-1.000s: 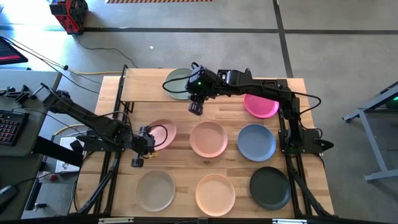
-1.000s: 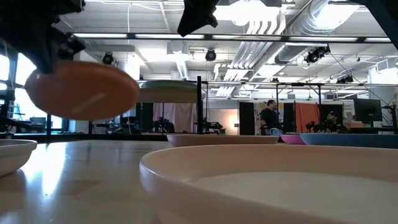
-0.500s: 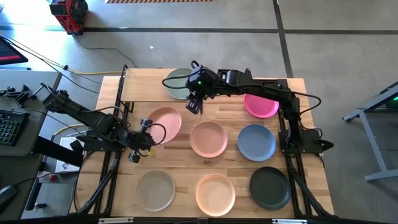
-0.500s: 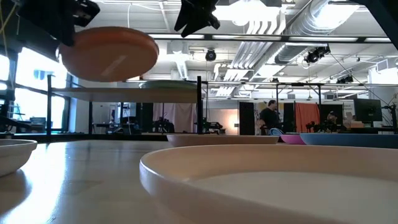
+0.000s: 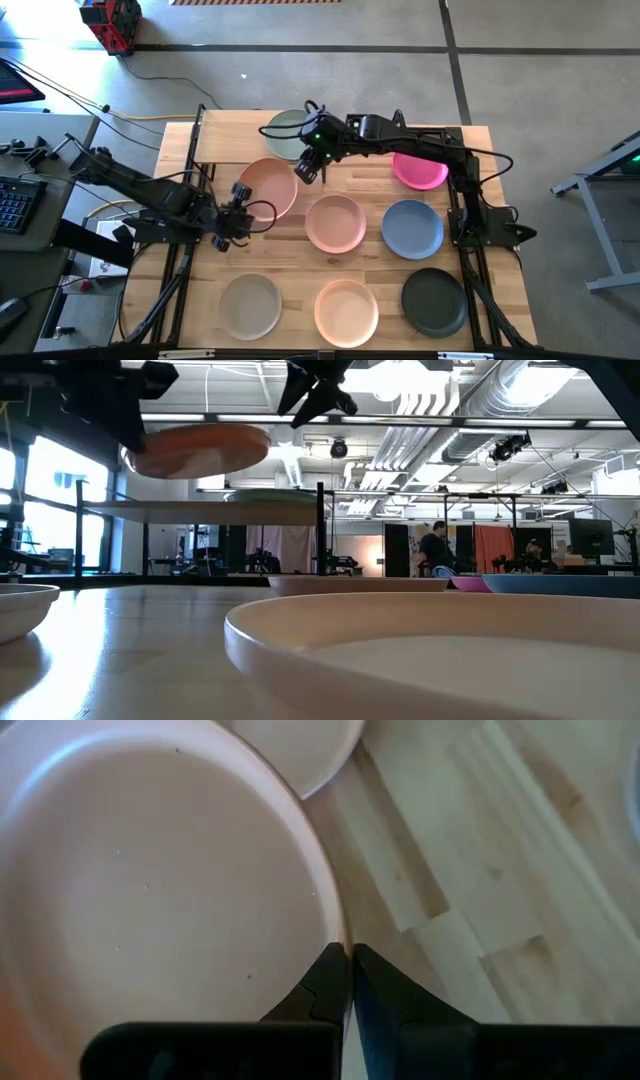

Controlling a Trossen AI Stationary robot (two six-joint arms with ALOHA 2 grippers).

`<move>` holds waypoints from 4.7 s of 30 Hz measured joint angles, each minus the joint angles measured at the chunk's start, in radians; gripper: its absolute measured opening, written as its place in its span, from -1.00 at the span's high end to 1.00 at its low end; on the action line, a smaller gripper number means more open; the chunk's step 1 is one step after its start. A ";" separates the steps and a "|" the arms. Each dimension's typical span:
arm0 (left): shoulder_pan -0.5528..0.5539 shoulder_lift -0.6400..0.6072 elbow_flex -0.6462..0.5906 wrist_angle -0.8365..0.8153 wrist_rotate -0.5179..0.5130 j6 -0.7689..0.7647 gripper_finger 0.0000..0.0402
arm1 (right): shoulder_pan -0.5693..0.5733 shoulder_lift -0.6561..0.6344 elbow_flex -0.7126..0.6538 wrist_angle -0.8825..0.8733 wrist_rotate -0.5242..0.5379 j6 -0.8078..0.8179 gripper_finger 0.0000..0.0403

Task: Place and stack plates onto a shelf
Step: Stack the brown plate on top of the blue plate on the shelf

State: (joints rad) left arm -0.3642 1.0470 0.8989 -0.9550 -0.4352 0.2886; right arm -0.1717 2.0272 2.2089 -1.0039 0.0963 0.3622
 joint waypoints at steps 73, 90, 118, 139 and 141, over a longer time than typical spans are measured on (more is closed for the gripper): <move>0.043 0.090 0.000 0.146 -0.127 -0.018 0.67 | 0.030 0.085 0.001 -0.031 0.044 0.060 1.00; 0.043 0.090 0.000 0.144 -0.094 -0.129 0.59 | 0.009 0.085 0.001 -0.034 0.088 0.038 1.00; 0.043 0.090 0.113 0.139 -0.183 -0.129 0.58 | -0.186 0.084 0.002 0.079 -0.016 -0.004 1.00; 0.051 0.090 0.125 0.135 -0.183 -0.129 0.59 | -0.483 0.071 0.035 0.107 -0.386 0.135 1.00; 0.059 0.090 0.125 0.135 -0.183 -0.129 0.59 | -0.488 0.071 0.035 0.103 -0.390 0.136 1.00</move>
State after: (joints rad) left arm -0.3050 1.1366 1.0237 -0.8196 -0.6183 0.1600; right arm -0.6594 2.0979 2.2444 -0.9012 -0.2935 0.4980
